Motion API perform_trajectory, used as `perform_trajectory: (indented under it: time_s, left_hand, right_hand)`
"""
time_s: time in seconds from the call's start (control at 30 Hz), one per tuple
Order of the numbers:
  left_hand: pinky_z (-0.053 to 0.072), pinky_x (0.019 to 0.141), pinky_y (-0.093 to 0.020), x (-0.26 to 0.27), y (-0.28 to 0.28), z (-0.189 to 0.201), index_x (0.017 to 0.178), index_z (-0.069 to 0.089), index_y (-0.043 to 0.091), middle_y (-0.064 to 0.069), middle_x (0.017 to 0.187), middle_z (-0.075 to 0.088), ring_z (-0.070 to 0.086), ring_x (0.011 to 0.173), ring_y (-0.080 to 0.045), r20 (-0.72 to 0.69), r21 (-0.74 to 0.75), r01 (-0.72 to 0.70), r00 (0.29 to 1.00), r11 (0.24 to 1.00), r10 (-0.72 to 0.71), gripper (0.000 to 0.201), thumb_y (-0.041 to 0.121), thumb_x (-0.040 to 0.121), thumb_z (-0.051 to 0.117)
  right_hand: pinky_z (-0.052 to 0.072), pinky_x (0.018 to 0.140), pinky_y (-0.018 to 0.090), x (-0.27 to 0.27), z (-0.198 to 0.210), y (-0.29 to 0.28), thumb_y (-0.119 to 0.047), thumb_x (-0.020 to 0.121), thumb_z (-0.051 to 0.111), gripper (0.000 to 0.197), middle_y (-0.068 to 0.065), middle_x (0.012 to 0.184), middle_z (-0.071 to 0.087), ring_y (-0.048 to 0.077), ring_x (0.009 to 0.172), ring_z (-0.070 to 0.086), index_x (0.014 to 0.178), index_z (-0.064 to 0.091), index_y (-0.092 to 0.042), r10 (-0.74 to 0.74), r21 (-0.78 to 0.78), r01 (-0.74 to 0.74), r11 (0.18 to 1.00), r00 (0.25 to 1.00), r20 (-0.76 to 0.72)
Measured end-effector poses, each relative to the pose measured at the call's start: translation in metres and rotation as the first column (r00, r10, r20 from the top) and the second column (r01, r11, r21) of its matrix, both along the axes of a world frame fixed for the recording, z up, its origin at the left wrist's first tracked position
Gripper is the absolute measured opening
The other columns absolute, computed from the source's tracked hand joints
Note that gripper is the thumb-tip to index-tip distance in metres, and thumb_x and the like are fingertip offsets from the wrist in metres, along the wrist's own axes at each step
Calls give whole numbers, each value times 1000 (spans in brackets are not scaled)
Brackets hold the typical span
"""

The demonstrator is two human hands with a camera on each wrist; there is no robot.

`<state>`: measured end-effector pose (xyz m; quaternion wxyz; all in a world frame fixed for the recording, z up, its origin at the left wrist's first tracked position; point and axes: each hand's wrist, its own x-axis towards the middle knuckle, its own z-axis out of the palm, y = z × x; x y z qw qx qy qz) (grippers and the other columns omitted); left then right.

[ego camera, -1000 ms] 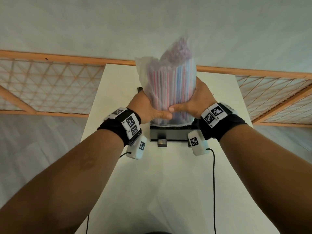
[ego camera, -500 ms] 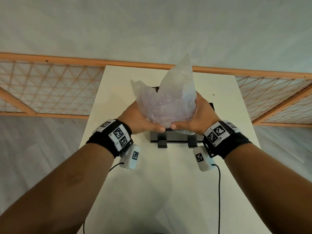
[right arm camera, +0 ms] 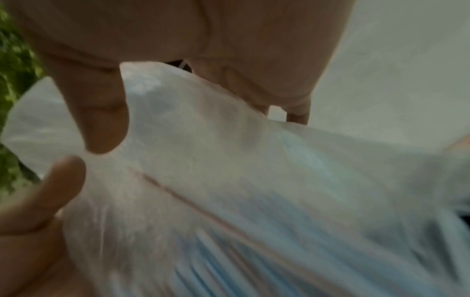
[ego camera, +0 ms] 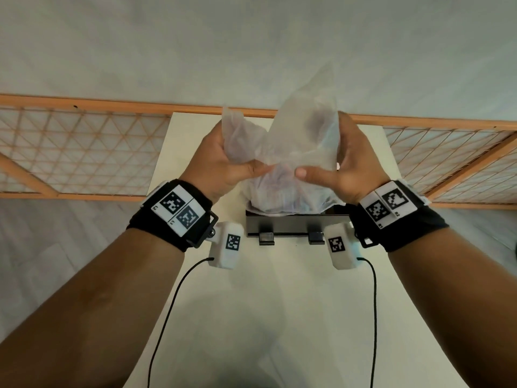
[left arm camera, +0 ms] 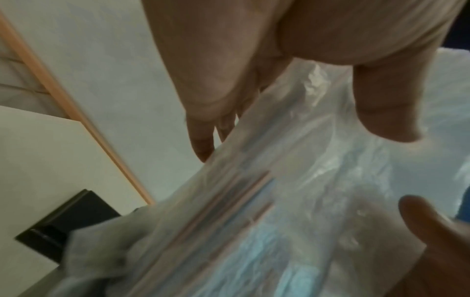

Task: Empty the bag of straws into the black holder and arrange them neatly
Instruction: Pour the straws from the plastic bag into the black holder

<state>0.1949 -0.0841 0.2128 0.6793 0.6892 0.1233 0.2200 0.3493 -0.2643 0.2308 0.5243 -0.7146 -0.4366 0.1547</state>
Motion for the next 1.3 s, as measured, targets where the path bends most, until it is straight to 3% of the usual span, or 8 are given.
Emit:
perform_trajectory:
  time_s: [0.1,0.37,0.6,0.7,0.8,0.9,1.07,1.3]
  left_hand:
    - [53,98,-44,2,-1,11,117,59,14,3,110,72,66,115,-22,28,-37,-26,999,999,27,77,37,54,96]
    - [45,109,-50,-2,2,14,138,49,11,-5,133,64,59,126,-18,-56,115,-49,997,992,56,92,39,62,91]
    - [37,115,-53,-14,-4,21,144,42,2,-13,139,58,54,133,-26,8,24,-24,1000,999,23,100,51,69,87]
    - [40,114,-47,-17,-7,26,144,41,0,-12,138,60,55,131,-25,42,2,-25,999,1000,25,102,54,70,85]
    - [41,113,-45,-19,-8,30,144,41,-1,-13,139,58,55,132,-26,72,-19,-28,997,999,29,103,55,69,84]
    - [40,114,-49,-21,-7,34,141,43,4,-14,140,58,54,133,-28,103,-66,-84,991,994,91,99,54,68,86]
    - [48,86,-22,-23,4,40,128,51,18,8,107,62,60,99,-1,85,-113,-240,965,964,250,74,53,68,75]
    - [44,73,-24,-29,1,48,114,60,30,4,109,65,58,91,-5,41,-23,-384,922,923,385,56,63,69,63]
  right_hand:
    - [55,88,46,4,12,1,-16,77,79,48,10,112,69,22,105,67,120,58,-7,-42,76,40,996,999,12]
    - [55,79,47,13,22,1,-10,90,65,7,4,91,73,22,87,68,96,68,-9,-117,49,111,993,983,143]
    - [54,65,54,-1,46,4,-5,93,63,19,27,95,67,41,83,66,104,59,10,-136,220,113,969,987,90]
    - [54,68,47,-4,58,6,-1,94,61,26,30,98,66,23,83,68,106,51,20,-119,285,101,953,992,46]
    - [56,73,34,-8,69,7,1,95,59,20,18,98,66,21,86,67,106,55,16,-103,341,73,937,992,70]
    - [59,67,36,-11,81,5,-1,96,59,14,18,94,66,31,81,70,107,54,5,-135,367,96,925,988,81]
    - [54,52,52,-14,102,-2,-8,99,54,16,31,94,65,28,78,73,110,46,-1,-227,432,148,890,964,137]
    - [55,51,48,-9,118,-4,-8,100,53,25,24,85,67,25,73,73,114,52,13,-267,490,159,857,951,158]
